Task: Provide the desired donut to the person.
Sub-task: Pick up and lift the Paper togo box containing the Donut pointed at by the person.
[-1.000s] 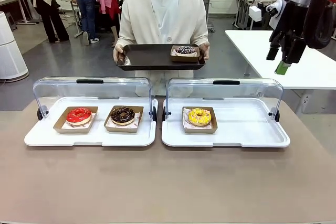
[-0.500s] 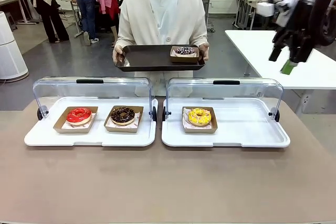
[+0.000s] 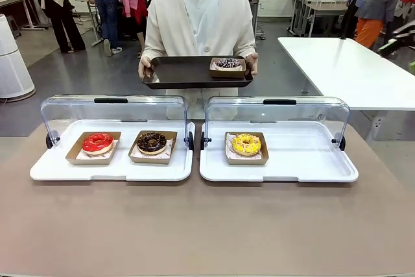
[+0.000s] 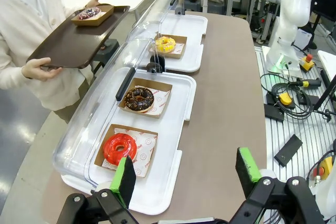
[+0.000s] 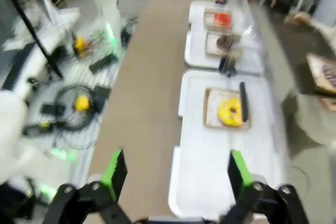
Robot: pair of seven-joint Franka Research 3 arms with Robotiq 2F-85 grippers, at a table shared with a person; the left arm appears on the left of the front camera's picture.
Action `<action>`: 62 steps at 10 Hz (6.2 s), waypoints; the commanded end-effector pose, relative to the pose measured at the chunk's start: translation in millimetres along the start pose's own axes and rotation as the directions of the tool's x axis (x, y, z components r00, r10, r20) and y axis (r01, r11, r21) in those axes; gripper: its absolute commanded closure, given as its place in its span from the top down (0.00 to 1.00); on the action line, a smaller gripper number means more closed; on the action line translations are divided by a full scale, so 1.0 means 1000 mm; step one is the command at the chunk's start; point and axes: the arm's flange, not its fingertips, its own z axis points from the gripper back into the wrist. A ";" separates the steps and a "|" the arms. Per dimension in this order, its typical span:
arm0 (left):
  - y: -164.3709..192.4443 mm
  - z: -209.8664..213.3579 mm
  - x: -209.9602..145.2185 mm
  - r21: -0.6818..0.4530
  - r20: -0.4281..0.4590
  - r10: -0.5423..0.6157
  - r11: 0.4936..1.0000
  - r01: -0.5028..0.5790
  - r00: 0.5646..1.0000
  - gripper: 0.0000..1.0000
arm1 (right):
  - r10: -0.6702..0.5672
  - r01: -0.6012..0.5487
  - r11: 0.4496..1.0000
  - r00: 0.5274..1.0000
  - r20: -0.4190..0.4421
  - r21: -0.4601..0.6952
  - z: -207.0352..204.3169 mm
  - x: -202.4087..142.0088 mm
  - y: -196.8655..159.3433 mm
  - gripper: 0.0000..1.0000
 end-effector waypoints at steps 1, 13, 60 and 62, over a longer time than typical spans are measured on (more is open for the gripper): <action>-0.001 0.001 0.001 -0.004 0.004 -0.011 1.000 0.011 1.000 1.00 | -0.113 0.118 0.992 0.987 0.117 -0.035 0.027 -0.036 -0.007 1.00; -0.001 0.001 0.001 -0.004 0.004 -0.011 1.000 0.011 1.000 1.00 | -0.245 0.257 0.942 0.966 0.079 -0.217 0.013 -0.111 0.066 1.00; -0.001 0.001 0.001 -0.004 0.004 -0.011 1.000 0.011 1.000 1.00 | -0.172 0.088 0.977 0.860 -0.481 -0.193 -0.225 0.116 -0.009 1.00; -0.001 0.001 0.001 -0.004 0.004 -0.011 1.000 0.011 1.000 1.00 | -0.172 0.088 0.977 0.860 -0.481 -0.193 -0.225 0.116 -0.009 1.00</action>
